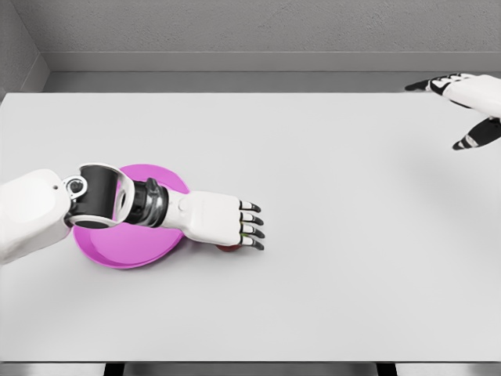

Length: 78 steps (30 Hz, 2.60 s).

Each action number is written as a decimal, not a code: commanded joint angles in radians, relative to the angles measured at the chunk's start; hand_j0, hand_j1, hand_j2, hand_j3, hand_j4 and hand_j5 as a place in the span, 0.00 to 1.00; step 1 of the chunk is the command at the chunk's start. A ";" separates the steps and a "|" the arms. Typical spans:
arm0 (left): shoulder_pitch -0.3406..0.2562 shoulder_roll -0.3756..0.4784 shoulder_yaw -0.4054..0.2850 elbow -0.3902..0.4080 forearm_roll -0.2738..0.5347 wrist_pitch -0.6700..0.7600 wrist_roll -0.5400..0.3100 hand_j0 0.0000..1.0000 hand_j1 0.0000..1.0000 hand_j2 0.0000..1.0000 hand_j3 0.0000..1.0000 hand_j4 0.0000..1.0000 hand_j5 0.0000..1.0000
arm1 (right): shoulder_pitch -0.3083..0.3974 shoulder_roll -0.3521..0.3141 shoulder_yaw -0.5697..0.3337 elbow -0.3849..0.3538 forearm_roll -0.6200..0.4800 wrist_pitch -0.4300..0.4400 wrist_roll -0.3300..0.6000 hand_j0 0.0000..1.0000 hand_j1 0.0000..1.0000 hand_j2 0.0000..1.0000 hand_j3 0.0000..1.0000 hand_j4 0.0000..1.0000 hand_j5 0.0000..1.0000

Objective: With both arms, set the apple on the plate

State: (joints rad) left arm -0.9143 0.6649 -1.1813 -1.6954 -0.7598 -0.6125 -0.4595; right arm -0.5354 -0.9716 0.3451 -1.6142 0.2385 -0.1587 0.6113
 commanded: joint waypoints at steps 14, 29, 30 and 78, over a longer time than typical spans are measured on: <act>-0.005 0.001 -0.003 -0.009 0.002 0.002 -0.022 0.44 0.44 0.44 0.44 0.44 0.44 | 0.014 -0.002 -0.006 -0.029 -0.002 0.001 0.000 1.00 1.00 1.00 1.00 1.00 1.00; -0.003 0.004 0.003 -0.004 0.034 0.002 -0.010 0.08 0.08 0.08 0.08 0.08 0.08 | 0.015 -0.004 -0.008 -0.029 -0.002 0.001 0.000 1.00 1.00 1.00 1.00 1.00 1.00; -0.005 0.004 0.005 -0.001 0.059 0.002 -0.010 0.06 0.06 0.06 0.06 0.06 0.06 | 0.015 -0.002 -0.008 -0.029 -0.001 0.001 0.000 1.00 1.00 1.00 1.00 1.00 1.00; 0.084 0.265 0.273 0.194 0.378 0.002 -0.016 1.00 1.00 1.00 1.00 1.00 1.00 | 0.037 -0.004 -0.009 -0.113 -0.001 -0.001 0.000 1.00 1.00 1.00 1.00 1.00 1.00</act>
State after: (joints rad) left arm -0.8299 0.9149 -0.9324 -1.5280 -0.4497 -0.6127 -0.4771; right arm -0.4985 -0.9744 0.3363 -1.7272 0.2396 -0.1603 0.6113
